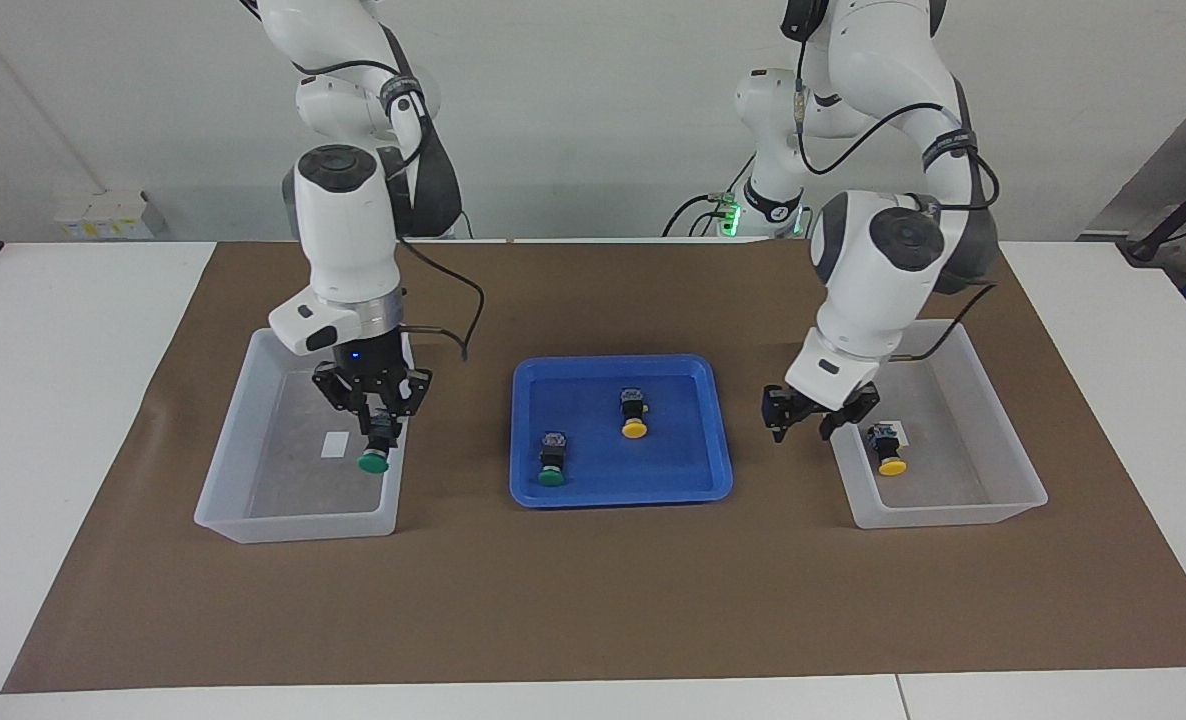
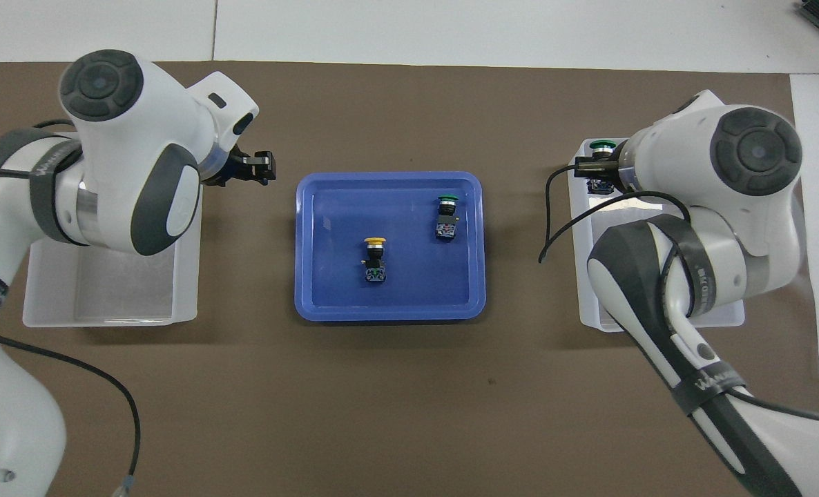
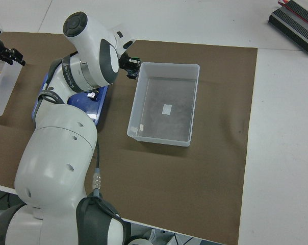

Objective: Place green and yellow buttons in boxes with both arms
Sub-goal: 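Drop the green button in the right arm's box while the left gripper withdraws, then grasp the other yellow button with the left gripper while the right gripper returns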

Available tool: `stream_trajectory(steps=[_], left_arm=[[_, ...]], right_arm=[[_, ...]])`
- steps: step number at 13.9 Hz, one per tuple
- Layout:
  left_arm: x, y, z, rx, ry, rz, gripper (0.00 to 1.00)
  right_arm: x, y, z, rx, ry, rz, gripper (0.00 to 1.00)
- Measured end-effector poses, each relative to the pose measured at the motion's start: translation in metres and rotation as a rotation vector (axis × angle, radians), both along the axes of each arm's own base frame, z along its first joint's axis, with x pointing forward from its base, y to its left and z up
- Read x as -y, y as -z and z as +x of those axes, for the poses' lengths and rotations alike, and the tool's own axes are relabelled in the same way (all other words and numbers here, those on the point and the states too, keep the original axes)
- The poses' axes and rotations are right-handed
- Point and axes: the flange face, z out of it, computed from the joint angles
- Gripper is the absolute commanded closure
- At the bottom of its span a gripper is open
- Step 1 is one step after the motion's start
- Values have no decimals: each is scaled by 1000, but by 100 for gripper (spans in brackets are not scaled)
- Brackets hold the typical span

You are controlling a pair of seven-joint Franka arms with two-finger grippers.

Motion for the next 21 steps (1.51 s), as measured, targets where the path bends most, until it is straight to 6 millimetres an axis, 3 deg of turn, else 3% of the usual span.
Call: stream_trajectory(steps=[2, 4, 8, 12, 17, 18, 19, 20, 21], left_arm=[[35, 18, -17, 16, -20, -14, 32], [62, 41, -34, 27, -26, -25, 32], [91, 72, -59, 45, -9, -39, 32], [127, 78, -84, 37, 15, -43, 32], [149, 101, -111, 51, 44, -56, 35], [148, 106, -113, 58, 43, -61, 39], [147, 110, -113, 63, 41, -63, 43], [146, 112, -113, 66, 38, -65, 44], [147, 112, -113, 71, 35, -68, 46]], right_arm=[[32, 13, 0, -25, -40, 10, 100], [46, 30, -2, -15, -59, 9, 100], [53, 67, -5, -30, -81, 6, 100], [69, 101, 3, -10, -118, -1, 100], [68, 120, 6, -26, -164, -9, 100], [67, 122, 7, -23, -165, -8, 95], [67, 123, 9, -21, -165, -8, 72], [67, 125, 10, -21, -165, -8, 29], [67, 126, 10, -22, -165, -8, 4]])
